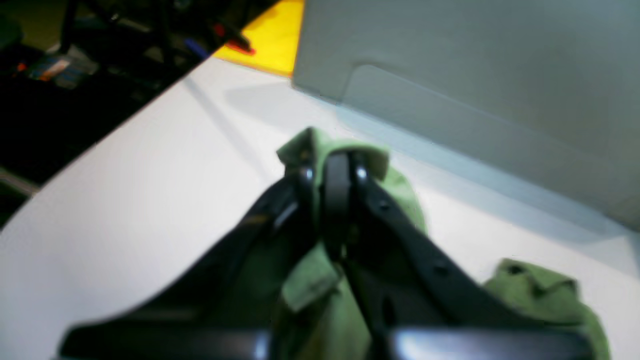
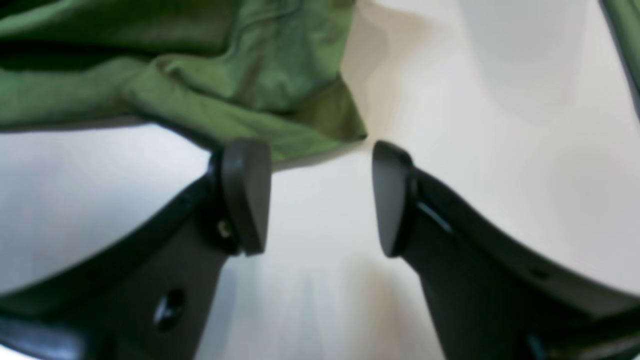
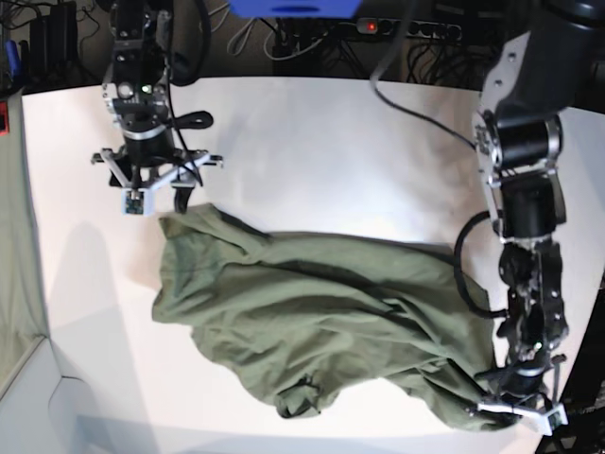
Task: Layout the t-shirt on the table in an organized manner, then fold the t-shirt properly
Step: 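Pull a t-shirt corner outward with the left gripper, spreading it, then grasp the t-shirt edge with the right gripper and lift it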
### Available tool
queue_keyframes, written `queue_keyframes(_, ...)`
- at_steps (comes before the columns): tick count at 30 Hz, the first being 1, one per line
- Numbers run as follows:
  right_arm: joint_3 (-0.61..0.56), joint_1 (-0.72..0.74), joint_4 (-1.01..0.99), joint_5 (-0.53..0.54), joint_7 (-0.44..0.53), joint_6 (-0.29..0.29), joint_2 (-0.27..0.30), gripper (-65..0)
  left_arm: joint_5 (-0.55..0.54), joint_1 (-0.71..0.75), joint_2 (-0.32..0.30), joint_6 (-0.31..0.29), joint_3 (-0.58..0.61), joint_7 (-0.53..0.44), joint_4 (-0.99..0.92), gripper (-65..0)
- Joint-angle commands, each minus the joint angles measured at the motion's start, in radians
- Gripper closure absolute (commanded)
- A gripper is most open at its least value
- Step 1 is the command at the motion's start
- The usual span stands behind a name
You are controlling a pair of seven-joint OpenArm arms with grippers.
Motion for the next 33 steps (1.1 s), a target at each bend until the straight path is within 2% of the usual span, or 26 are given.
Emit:
queue_keyframes(1,0.001,0.007,0.020,-0.001,0.025,0.002,0.000,-32.9,0.013,-0.071,0.013,-0.007,0.002,-0.054,-0.050,-0.6)
queue_keyframes(6,0.001,0.007,0.020,-0.001,0.019,0.002,0.000,-32.9,0.137,-0.263,0.056,-0.008,0.002,-0.309,-0.410,-1.0)
queue_keyframes(9,0.001,0.005,0.020,-0.001,0.019,0.002,0.000,-32.9,0.212,-0.344,0.097,-0.002,0.002,-0.399,-0.545,-3.0)
queue_keyframes(11,0.000,-0.007,0.020,-0.001,0.019,0.002,0.000,-32.9,0.252,-0.372,0.110,-0.001,0.002,-0.425,-0.591,-9.8)
queue_keyframes(15,0.000,-0.010,0.034,-0.001,0.019,0.002,0.000,-32.9,0.320,-0.374,0.125,-0.001,0.002,-0.424,-0.598,-29.2)
queue_keyframes(19,0.000,-0.019,0.047,-0.001,0.024,0.002,0.000,-32.9,0.338,-0.341,0.128,-0.001,0.001,-0.428,-0.591,-44.0)
queue_keyframes(21,-0.003,-0.022,0.053,-0.001,0.022,0.002,0.000,-32.9,0.338,-0.315,0.125,-0.001,-0.005,-0.421,-0.547,-45.0)
queue_keyframes(25,-0.003,-0.022,0.058,-0.001,0.022,0.002,0.000,-32.9,0.338,-0.186,0.083,-0.001,-0.007,-0.402,-0.381,-42.4)
queue_keyframes(28,0.000,-0.024,0.058,-0.001,0.019,0.002,0.000,-32.9,0.334,-0.054,0.054,-0.001,-0.010,-0.302,-0.166,-39.6)
queue_keyframes(33,-0.016,-0.036,0.058,0.001,0.025,0.002,0.000,-32.9,0.202,0.168,0.004,-0.001,-0.010,-0.198,0.157,-35.1)
